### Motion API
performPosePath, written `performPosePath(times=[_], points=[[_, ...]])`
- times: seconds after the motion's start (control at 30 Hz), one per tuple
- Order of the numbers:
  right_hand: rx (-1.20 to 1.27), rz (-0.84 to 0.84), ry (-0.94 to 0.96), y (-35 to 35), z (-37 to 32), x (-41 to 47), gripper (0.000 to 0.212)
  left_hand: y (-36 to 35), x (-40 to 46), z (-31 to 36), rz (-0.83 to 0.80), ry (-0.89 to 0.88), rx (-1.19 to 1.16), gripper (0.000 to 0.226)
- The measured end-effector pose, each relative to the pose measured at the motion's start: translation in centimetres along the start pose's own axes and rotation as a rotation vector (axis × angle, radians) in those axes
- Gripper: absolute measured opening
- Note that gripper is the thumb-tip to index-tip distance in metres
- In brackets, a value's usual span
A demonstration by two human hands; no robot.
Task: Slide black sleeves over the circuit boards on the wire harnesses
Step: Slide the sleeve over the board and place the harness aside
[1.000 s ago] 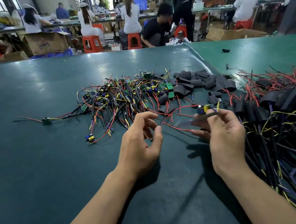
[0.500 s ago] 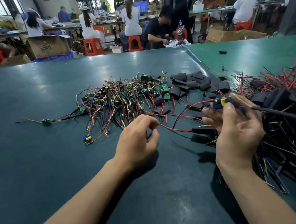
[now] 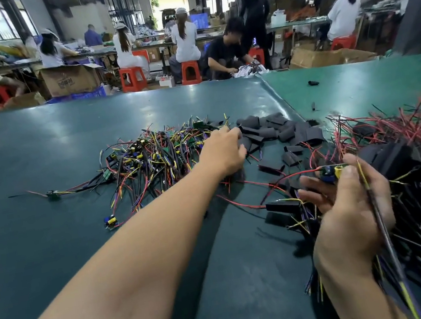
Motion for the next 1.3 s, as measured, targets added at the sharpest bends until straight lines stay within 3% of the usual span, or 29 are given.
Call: performPosePath(times=[0.17,0.37,0.53,0.63,0.8,0.9,1.07,1.3], points=[[0.07,-0.072,-0.104,-0.9,1.4,-0.2,0.024,-3.9,2.7,1.3,-0.188,0.037,0.225,0.04],[0.064,-0.122,-0.137,-1.6,1.8,-0.4,0.025,-2.3,2.2,1.0,-0.006,0.147,0.237,0.015],[0.09,-0.154,-0.158,-1.6,1.9,-0.4,0.023,-1.5,0.0,1.9,0.09,0.061,0.223,0.021],[0.09,-0.159,-0.168,-1.8,1.9,-0.4,0.022,0.3,-2.6,2.4,0.215,-0.021,0.056,0.033],[0.094,-0.146,-0.177,-1.7,1.9,-0.5,0.029,2.6,-10.2,-1.5,0.297,-0.023,-0.493,0.043],[0.126,-0.149,-0.206,-1.9,2.4,-0.6,0.04,2.9,-15.6,-3.6,0.253,-0.032,-0.466,0.042],[0.115,-0.256,-0.284,-3.3,3.4,-1.1,0.015,2.1,-22.5,-4.5,0.2,-0.048,-0.447,0.042],[0.151,-0.361,-0.324,-4.6,3.4,-2.2,0.009,2.1,-22.5,-4.5,0.242,-0.079,-0.516,0.036]])
Point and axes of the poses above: each hand's wrist, its own x-axis towards the middle knuckle, its own y-axis out of the back of the hand, z = x × y, the point moved 9 cm from there along x, towards the middle knuckle, and after that the axes turned 14 degrees about -z, right-handed, at the moved point
